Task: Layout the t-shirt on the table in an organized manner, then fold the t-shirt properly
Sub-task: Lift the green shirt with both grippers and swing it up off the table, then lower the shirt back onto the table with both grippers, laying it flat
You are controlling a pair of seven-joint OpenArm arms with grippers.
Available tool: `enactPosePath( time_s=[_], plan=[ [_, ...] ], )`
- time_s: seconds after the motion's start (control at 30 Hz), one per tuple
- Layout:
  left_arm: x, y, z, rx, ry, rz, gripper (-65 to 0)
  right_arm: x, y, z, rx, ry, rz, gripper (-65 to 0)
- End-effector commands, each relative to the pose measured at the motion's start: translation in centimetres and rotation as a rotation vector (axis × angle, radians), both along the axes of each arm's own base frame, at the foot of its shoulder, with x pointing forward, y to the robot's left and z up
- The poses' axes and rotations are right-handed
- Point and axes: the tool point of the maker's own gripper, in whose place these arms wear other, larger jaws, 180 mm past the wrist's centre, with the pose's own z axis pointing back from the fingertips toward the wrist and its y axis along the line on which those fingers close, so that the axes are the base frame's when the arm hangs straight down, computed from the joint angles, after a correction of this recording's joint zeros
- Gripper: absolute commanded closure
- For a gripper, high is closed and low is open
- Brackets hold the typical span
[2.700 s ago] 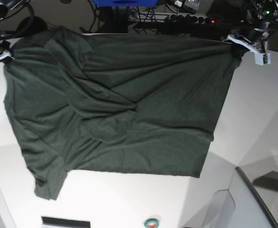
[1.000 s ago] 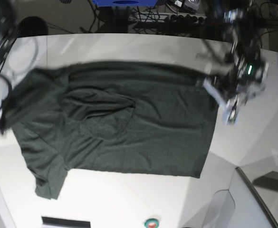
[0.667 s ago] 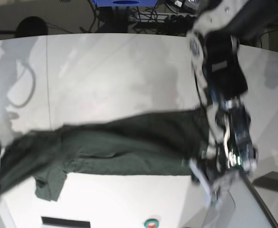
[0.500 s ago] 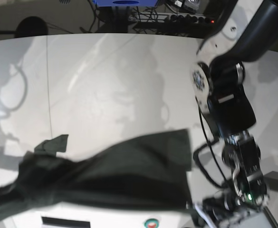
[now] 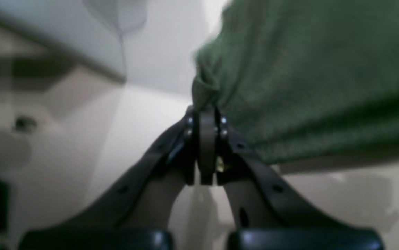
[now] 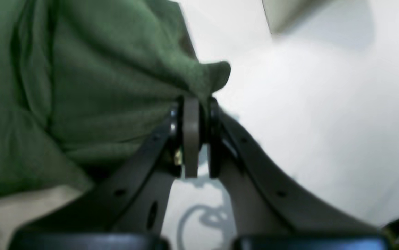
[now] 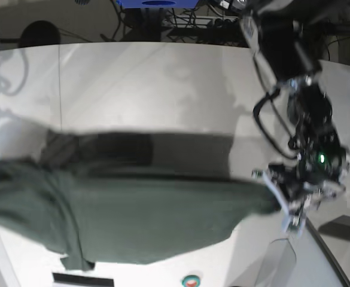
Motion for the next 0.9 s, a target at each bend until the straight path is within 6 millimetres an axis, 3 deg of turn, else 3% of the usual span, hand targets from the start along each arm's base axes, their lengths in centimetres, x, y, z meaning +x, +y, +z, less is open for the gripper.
enactPosePath(
  time_s=[0.0,0.07,0.17,0.33,0.4,0.5,0.63,0.87],
  plan=[
    [-0.9,0.6,-0.5,0.020,0.011,0.002,0.0,-0.3,-0.4,0.3,-0.015,-0.021,-0.007,-0.2],
    [-4.1,1.1,-3.8,0.031,0.106,0.001,0.0,-2.7,0.2,-3.2,0.007,0.059,-0.007,-0.2],
    [-7.9,1.3,-7.0,0.029,0.182,-0.008,0.0,-5.7,2.1,-8.1,0.044,0.138,0.007,-0.2],
    [-13.2,0.5,-10.6,0.001,0.267,-0.029,0.0,-10.2,4.5,-14.4,0.121,0.234,-0.001,-0.2],
    [-14.6,0.6,-11.4,-0.003,0.289,-0.027,0.0,-11.2,4.8,-15.8,0.139,0.264,-0.005,-0.2],
    [-16.5,0.5,-12.2,-0.010,0.314,-0.032,0.0,-12.6,4.7,-17.0,0.150,0.290,-0.018,-0.2],
    [-18.0,0.6,-12.9,-0.011,0.345,-0.029,0.0,-13.3,4.1,-17.0,0.132,0.302,-0.022,-0.2],
    [-19.3,4.2,-12.4,0.010,0.345,0.078,0.0,-14.1,1.0,-15.9,0.067,0.323,-0.038,-0.2]
  ],
)
